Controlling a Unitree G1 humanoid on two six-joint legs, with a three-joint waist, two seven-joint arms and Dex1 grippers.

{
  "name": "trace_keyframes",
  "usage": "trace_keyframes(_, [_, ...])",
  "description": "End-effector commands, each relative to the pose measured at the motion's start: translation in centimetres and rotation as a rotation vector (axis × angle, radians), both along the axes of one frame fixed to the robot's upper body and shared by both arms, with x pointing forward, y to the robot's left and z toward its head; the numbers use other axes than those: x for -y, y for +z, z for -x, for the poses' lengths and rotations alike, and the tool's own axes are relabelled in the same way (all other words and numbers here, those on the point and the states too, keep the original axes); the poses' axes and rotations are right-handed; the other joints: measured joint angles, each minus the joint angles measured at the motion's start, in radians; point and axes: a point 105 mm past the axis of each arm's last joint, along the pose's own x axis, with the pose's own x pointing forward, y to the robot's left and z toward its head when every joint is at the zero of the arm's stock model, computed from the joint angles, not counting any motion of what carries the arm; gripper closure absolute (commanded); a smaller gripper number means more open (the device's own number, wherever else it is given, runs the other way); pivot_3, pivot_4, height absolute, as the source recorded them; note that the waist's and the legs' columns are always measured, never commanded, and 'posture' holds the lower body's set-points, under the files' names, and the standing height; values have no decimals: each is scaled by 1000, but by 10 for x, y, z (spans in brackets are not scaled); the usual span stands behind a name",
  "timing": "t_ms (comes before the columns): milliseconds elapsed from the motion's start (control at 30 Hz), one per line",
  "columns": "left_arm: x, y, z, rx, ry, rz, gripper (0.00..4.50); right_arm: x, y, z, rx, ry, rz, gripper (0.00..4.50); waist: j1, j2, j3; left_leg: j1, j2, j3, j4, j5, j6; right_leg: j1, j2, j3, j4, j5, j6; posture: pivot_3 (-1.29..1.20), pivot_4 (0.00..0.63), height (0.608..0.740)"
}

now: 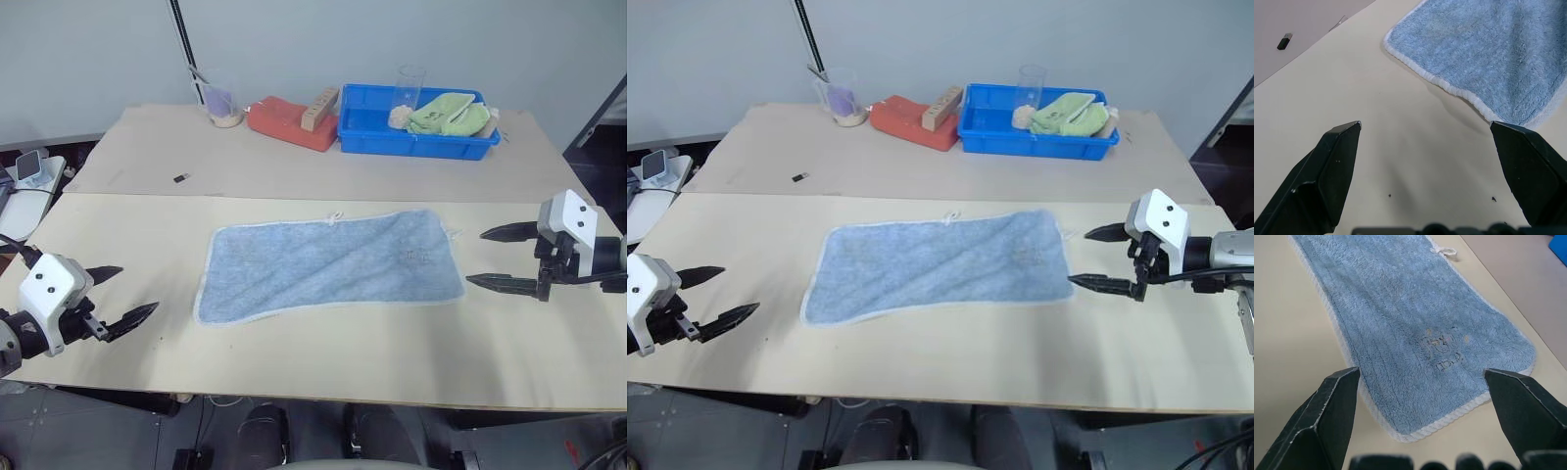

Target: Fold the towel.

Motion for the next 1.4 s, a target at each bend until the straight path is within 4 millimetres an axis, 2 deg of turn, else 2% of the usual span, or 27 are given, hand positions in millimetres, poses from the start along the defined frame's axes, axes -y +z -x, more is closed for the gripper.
trace_keyframes(33, [2, 17, -3, 70, -28, -8, 0, -1, 8, -2, 36, 1, 12, 54, 0, 0, 0, 0, 0, 0, 0, 0, 0, 0, 0, 0, 0, 0, 0, 0, 150, 656])
trace_keyframes(167, [9, 26, 0, 72, -90, 96, 0, 2, 6, -5, 34, -23, 0, 54, 2, 0, 0, 0, 0, 0, 0, 0, 0, 0, 0, 0, 0, 0, 0, 0, 150, 656])
trace_keyframes(300, [9, 29, 4, 91, -119, 104, 0, 1, 7, -6, 37, -27, -24, 54, 1, 0, 0, 0, 0, 0, 0, 0, 0, 0, 0, 0, 0, 0, -1, 0, 150, 656])
trace_keyframes(500, [3, 27, 3, 91, -83, 78, 0, 1, 6, -8, 40, -33, -45, 54, 0, -1, 0, 0, 0, 0, -1, 0, 0, 0, 0, 0, 0, 0, -1, 0, 150, 656])
trace_keyframes(800, [8, 17, 9, 20, -130, 65, 0, -4, 8, -8, 40, -1, -46, 54, -1, -1, 0, 0, 0, 1, -1, 0, 0, -1, 0, 1, 0, 0, -1, 0, 150, 656])
trace_keyframes(867, [16, 11, 12, -11, -170, 61, 0, -11, 10, -7, 41, 31, -48, 54, -1, -1, 0, 0, 0, 1, -1, 0, 0, -1, 0, 0, 0, 0, -1, 0, 150, 656])
trace_keyframes(967, [23, -8, 7, -61, -186, -5, 0, -30, 13, 0, 27, 106, -53, 54, -1, 0, 0, 0, 0, 1, -1, 0, 0, 0, 0, 1, 0, 0, -1, 0, 150, 656])
trace_keyframes(1200, [43, -41, -7, -119, -280, -92, 0, -78, 10, 33, -70, 303, -71, 54, 6, -2, 1, 0, 0, 0, -2, 0, 0, 0, 1, 0, 0, 0, -1, 0, 150, 656])
trace_keyframes(1400, [53, -64, -24, -111, -326, -146, 0, -97, 11, 50, -118, 382, -76, 54, 14, -2, 1, 1, 0, 0, -2, 0, 0, 1, 0, 0, -1, 0, 0, 0, 150, 656])
